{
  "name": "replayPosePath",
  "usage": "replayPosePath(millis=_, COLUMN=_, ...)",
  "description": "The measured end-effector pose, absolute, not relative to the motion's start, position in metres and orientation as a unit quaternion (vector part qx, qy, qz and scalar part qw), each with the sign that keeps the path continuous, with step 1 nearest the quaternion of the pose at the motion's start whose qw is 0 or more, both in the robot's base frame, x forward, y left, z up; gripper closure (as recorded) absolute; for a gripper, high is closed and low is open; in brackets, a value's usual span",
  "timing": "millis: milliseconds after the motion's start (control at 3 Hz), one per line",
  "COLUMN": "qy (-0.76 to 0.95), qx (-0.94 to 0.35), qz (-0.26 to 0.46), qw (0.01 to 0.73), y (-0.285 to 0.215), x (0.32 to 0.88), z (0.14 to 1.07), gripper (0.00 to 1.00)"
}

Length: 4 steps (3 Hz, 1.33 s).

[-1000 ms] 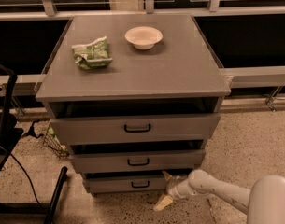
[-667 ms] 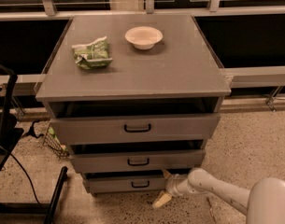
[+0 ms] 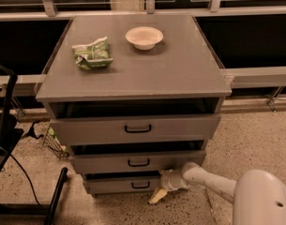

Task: Open bottom drawer

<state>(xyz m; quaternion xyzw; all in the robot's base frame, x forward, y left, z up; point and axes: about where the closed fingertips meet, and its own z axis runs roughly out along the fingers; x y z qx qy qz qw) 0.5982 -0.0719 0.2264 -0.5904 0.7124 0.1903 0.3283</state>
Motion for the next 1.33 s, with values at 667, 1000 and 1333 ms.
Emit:
replayPosePath(millis=667, qy=0.720, qx=-0.612, qz=0.174, qw=0.278, y=-0.065, x=0.597, z=0.205, gripper=0.00)
replayPosePath(millis=1000, qy=0.728, qx=-0.613, qz=0.175, qw=0.251, y=-0.066, x=0.588, z=0.195, gripper=0.00)
replayPosePath(millis=1333, qy=0.735, qx=-0.610, qz=0.177, qw=0.236, y=-0.070, x=0.576, z=0.191, gripper=0.00)
